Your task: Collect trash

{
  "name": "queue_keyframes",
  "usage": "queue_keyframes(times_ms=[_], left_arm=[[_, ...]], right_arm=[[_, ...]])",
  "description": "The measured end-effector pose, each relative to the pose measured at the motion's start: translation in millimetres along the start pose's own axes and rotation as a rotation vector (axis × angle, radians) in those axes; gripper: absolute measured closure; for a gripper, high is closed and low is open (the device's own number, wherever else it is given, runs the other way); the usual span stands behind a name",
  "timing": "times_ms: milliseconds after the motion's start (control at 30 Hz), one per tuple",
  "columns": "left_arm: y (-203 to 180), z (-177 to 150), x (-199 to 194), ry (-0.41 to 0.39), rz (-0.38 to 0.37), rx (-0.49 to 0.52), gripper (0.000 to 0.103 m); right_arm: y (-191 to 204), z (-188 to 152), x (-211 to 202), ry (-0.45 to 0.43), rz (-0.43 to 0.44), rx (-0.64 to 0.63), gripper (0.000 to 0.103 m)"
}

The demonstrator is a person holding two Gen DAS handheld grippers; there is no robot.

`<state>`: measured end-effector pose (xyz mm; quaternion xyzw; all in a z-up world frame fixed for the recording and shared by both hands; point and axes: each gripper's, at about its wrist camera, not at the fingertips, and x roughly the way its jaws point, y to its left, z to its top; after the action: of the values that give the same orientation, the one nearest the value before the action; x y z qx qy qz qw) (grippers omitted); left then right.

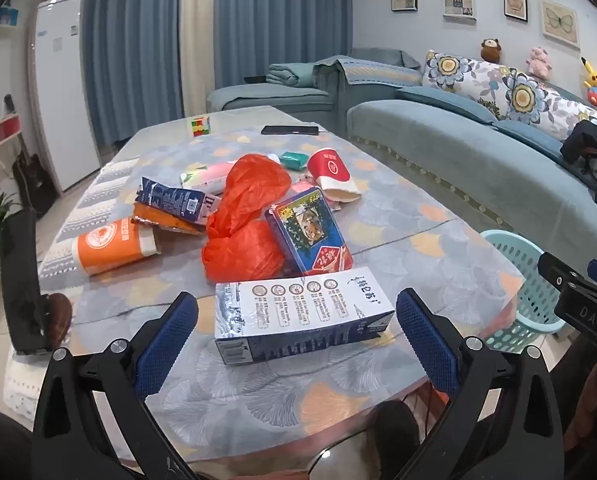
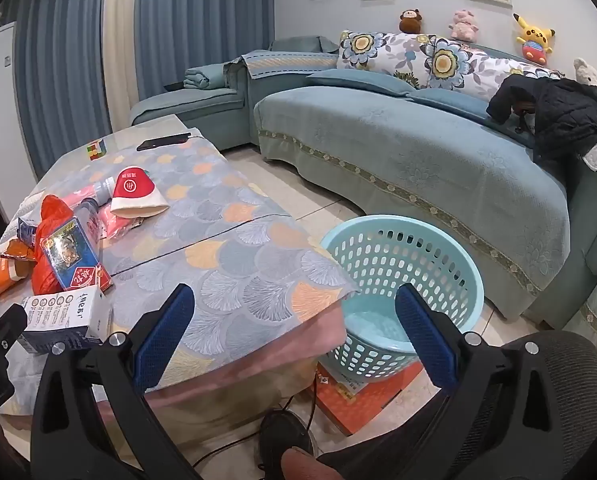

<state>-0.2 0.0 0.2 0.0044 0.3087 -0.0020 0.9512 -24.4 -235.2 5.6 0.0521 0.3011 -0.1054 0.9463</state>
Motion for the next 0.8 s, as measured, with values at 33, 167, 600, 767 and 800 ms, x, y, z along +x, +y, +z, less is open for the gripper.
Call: queue_keyframes(times_ms=[33, 167, 600, 767, 800], left_arm=[[0.1, 0.0, 0.0, -0.001, 0.001, -0.001, 0.007], [0.5, 0.0, -0.3, 0.002, 0.002, -0.002, 0.007], [-2.6, -1.1, 1.1, 0.007, -0.003, -0.002, 0.007], [-5.5, -2.3, -0.1, 0.006, -0.003, -0.001, 0.007], [-5.3, -2.2, -0.1, 0.007, -0.003, -0.002, 0.007]], right_arm=[[-0.1, 0.0, 0.0, 0.002, 0.0, 0.0, 0.008], [-0.1, -0.5, 0.4, 0.007, 0.0, -0.002, 0.008], [-0.4, -1.2, -0.2, 0.006, -0.001, -0.001, 0.008], [0.1, -1.0, -0.2, 0.007, -0.001, -0.001, 0.008], [0.3, -1.0, -0.4, 0.006, -0.001, -0.001, 0.008]])
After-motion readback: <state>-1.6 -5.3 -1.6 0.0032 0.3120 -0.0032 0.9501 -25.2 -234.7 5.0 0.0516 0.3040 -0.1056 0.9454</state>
